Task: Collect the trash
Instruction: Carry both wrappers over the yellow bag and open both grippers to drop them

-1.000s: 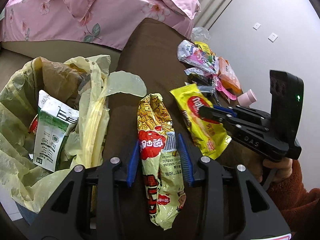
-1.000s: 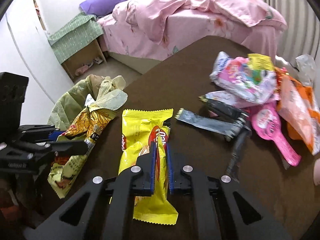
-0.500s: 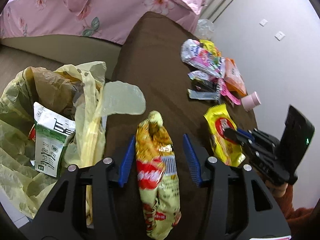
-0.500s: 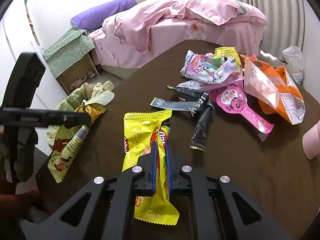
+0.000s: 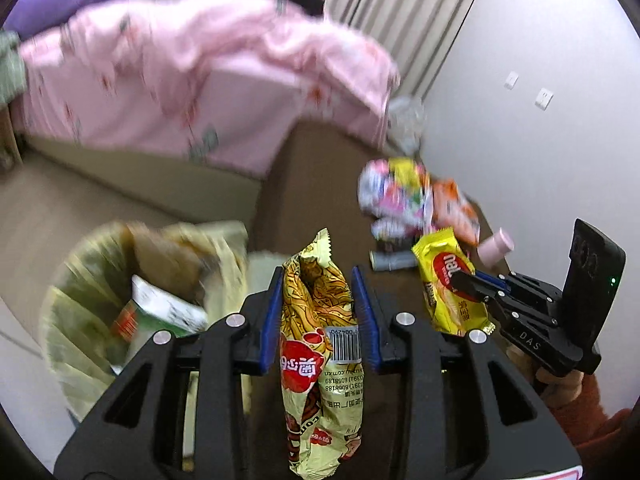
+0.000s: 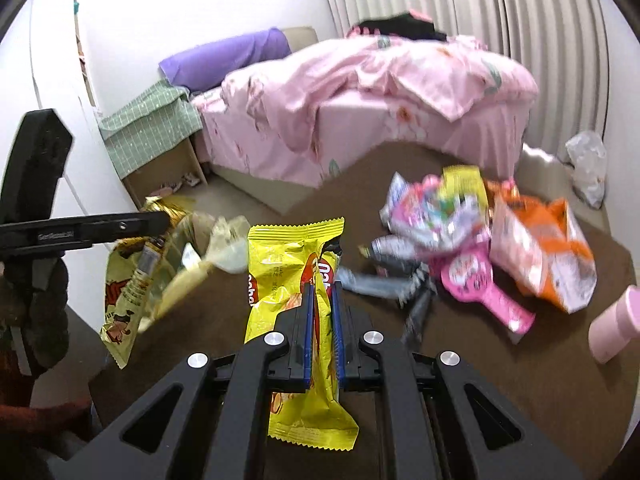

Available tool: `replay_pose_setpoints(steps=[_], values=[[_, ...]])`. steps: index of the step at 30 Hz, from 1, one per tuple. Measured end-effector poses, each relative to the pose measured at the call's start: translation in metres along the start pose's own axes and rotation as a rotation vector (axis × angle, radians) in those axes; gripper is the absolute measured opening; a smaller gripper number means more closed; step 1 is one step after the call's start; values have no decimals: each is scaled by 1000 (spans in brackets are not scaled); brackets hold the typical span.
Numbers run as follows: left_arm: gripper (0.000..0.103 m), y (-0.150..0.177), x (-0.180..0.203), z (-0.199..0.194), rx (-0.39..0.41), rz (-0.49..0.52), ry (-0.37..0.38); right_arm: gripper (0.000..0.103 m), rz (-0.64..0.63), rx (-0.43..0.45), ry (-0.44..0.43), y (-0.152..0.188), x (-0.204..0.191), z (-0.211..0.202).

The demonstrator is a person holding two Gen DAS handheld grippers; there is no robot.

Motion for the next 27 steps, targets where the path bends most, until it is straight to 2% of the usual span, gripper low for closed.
replay_pose_setpoints(steps=[4,9,12,16,21,27], values=[[32,-19,-5,-26,110,49,-35,10,-26,38,-37,-17,-21,5],[32,-35,-21,-46,177,44,-64,10,-73,60,-94,-33,-53,17],[32,-44,-43,-63,233,24,-109,10,-81,59,-137,-41,-72,32],[32,-52,-84,-86,315,-12,-203,10,-87,52,-199,-50,-101,54],[32,-45,-126,-95,329,-93,-260,10,-101,8,-248,-48,-132,92],[32,-22,-152,-82,300,-161,-256,10,-96,-63,-283,-33,-156,131]])
Point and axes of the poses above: each gripper's, at about its wrist camera, not at the fingertips, and z roughly the way its jaws point, x to its right, y to its underside, the point moved 5 cm from there along z, roughly the way its jaws point, and after that the axes turned 15 degrees about x, right-handed, at the moved point
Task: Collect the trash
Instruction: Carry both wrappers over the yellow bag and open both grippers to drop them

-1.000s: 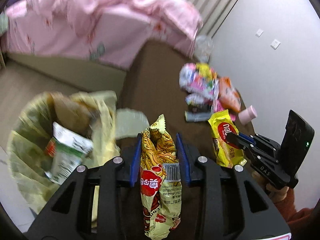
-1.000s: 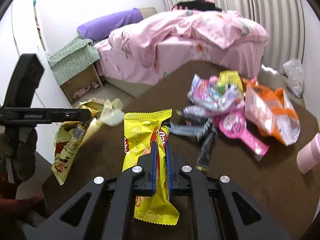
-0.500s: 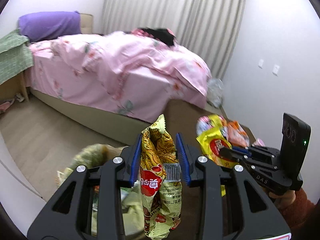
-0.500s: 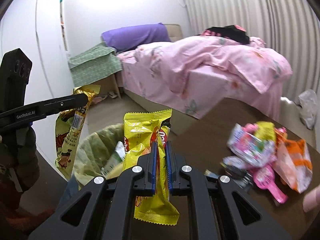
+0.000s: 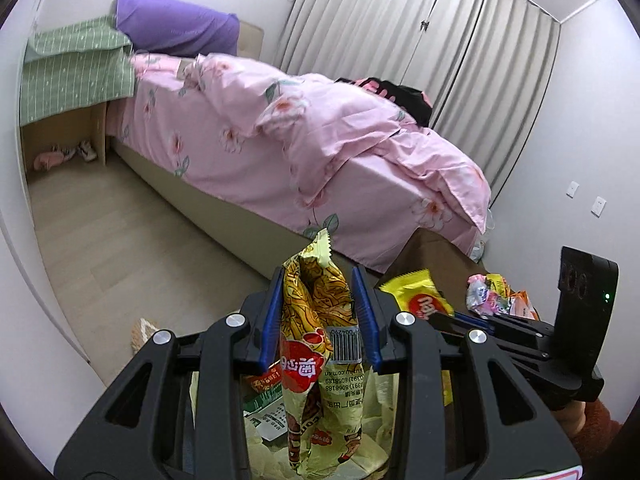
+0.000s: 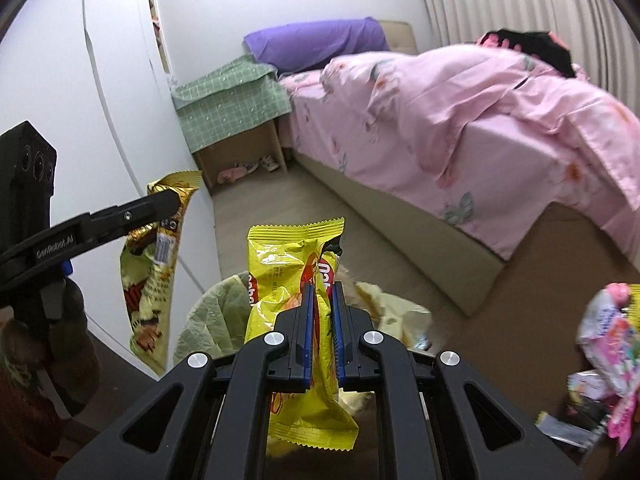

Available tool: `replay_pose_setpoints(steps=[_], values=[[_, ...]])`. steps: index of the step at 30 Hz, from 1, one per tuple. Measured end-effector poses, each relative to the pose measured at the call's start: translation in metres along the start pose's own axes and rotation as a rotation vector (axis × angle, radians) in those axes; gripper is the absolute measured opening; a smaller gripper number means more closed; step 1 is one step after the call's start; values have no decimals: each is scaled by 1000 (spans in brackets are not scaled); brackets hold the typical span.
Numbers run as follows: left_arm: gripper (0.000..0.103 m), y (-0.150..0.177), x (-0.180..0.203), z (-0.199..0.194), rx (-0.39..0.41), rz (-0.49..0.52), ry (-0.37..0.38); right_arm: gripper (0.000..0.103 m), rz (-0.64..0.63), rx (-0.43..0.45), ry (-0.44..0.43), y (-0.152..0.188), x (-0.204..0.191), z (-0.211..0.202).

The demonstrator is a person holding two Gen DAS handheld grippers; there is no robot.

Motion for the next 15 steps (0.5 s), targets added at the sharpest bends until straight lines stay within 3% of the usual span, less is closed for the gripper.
replay_pose_setpoints(steps=[15], values=[[32,66,-33,35,-150,-51,-41,10,66,-109,-7,36,6,37]])
Point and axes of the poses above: each gripper's, at about its wrist camera, not at the fingertips, and z roughly the way its jaws point, x to its right, y to its underside, the point moved 5 cm from there along z, roughly the way its jaws point, and after that the axes turned 15 degrees about x, right-handed, at the moved point
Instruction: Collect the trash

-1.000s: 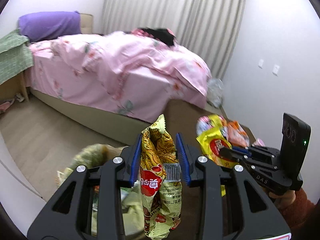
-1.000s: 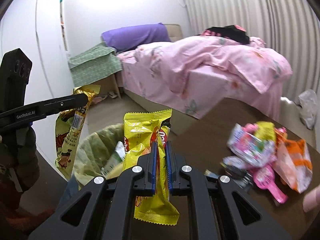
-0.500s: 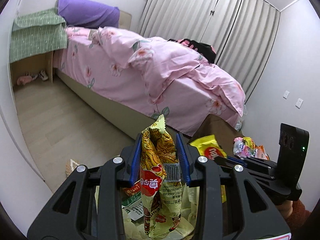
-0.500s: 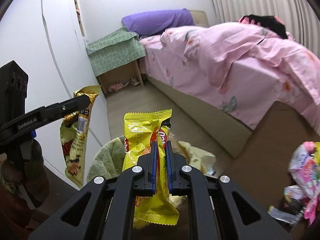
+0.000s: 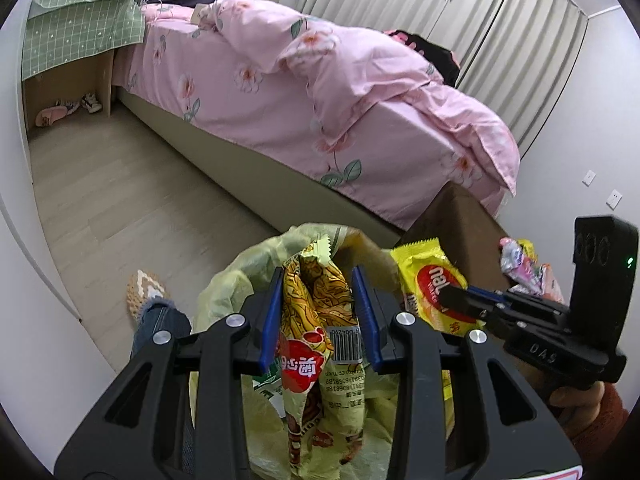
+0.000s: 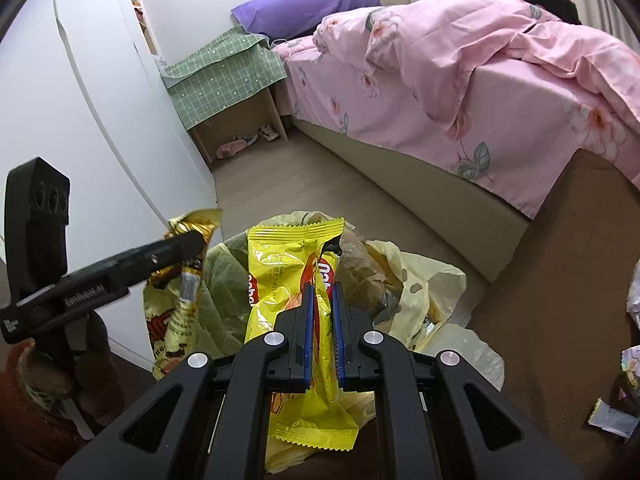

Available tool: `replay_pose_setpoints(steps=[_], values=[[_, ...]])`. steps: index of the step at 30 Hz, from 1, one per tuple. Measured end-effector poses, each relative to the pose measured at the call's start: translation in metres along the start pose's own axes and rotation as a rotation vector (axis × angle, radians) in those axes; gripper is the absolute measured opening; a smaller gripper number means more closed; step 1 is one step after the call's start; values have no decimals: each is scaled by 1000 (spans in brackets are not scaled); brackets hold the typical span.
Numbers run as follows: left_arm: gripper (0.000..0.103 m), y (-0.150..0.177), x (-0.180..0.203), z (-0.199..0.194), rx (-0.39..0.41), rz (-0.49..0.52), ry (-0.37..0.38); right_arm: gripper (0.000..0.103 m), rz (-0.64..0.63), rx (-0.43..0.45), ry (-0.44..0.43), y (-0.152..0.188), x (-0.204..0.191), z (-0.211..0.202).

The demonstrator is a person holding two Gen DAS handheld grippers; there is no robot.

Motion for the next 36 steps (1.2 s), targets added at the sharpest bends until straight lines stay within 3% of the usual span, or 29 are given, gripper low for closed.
replay_pose_setpoints(steps=[6,10,12,14,20,28,34,36], values=[[33,6,-2,4,-13,-14,8,10,-1,8,-3,-2,0,0],[40,1,-2,4,-41,-79,86,11,18,-7,-2,-2,2,1],[54,-4,0,3,-36,-81,85,18,30,-11,1,-1,4,-1],[55,-11,1,-1,-14,-86,88,37,39,-7,-5,-1,6,-4],[55,-31,9,-13,27,-81,64,38,74,40,7,-4,16,-30],[55,-44,72,-22,76,53,140,41,95,137,133,0,60,-101],[55,-20,141,2,-4,130,246,47,78,189,266,16,103,-167],[55,-9,165,12,-33,157,281,57,58,214,306,24,116,-189]])
Point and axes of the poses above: each gripper's, at about its wrist camera, not at the fingertips, and z roughly the way its jaws point, x to its right, y to its underside, the point moved 5 cm from there along z, roughly the way its jaws point, and after that the axes turned 15 degrees about x, right-handed, at the moved point
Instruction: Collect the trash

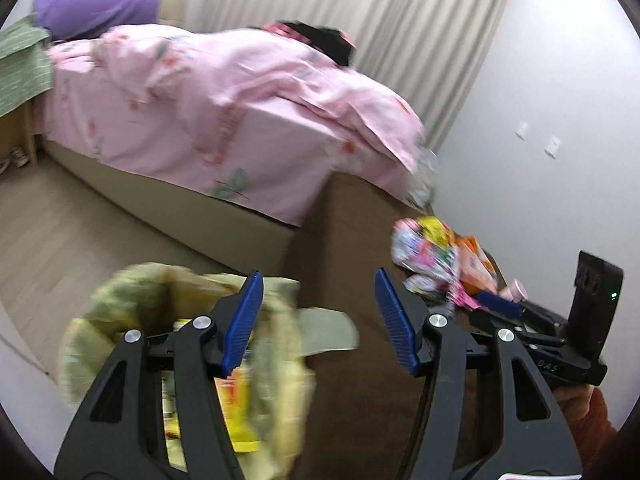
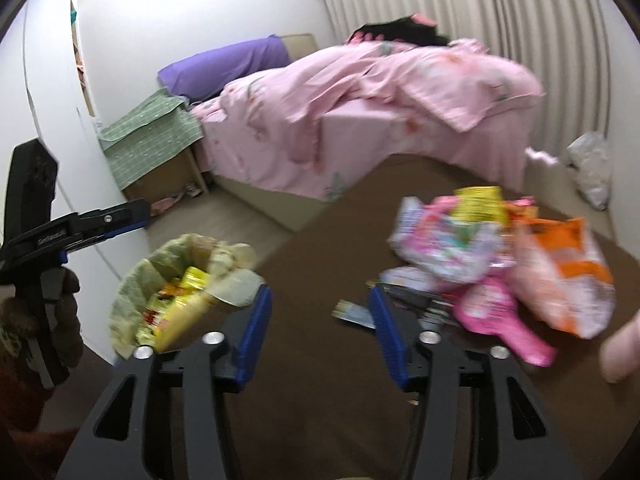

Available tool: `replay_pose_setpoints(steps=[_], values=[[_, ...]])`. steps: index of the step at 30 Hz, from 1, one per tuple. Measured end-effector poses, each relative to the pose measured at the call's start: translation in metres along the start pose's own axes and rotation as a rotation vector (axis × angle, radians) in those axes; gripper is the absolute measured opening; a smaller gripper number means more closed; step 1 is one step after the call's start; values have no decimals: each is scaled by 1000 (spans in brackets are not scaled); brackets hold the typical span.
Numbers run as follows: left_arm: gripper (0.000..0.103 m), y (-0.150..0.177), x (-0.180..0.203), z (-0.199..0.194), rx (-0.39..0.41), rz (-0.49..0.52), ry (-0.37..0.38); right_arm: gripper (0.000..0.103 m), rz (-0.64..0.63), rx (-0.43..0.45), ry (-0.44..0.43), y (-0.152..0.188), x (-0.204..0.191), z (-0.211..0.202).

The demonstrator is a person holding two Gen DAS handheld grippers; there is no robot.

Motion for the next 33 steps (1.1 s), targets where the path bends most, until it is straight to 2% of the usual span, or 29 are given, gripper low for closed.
replay_pose_setpoints(steps=[4,9,13,16,19,23,24,25,28,29,30,33], values=[[55,16,41,31,-52,50,89,71,1,22,54,8,34,-26],[55,40,89,76,-147,96,198,71,-1,-16,61,29,63,-44],[55,56,109,100,-194,116,217,71,-21,-49,116,48,81,-49],[55,63,116,113,-224,125,225,71,-15,-62,144,48,96,-47],[55,61,113,121,-235,108,233,71,-18,-61,101,39,104,-35],[55,58,111,124,-243,120,248,71,-75,-119,59,34,110,-1],[55,57,111,123,-246,125,254,66,-83,-136,48,35,110,6],[55,58,111,122,-251,134,262,57,-95,-158,50,37,112,14],[55,59,114,118,-260,162,300,48,-128,-182,98,42,121,28],[55,60,117,119,-267,174,317,33,-109,-189,92,45,124,29],[55,62,120,120,-272,189,328,25,-84,-204,86,47,126,30],[55,69,130,129,-288,252,341,21,-21,-222,68,56,127,13]])
Point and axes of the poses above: each gripper's, at about its wrist camera, not at the fingertips, and z roughly the way its jaws point, x to its right, y to its underside, the point moved 5 cm from there along z, roughly the way its jaws point, and after that the axes turned 15 degrees about x, right-handed, at the moved point
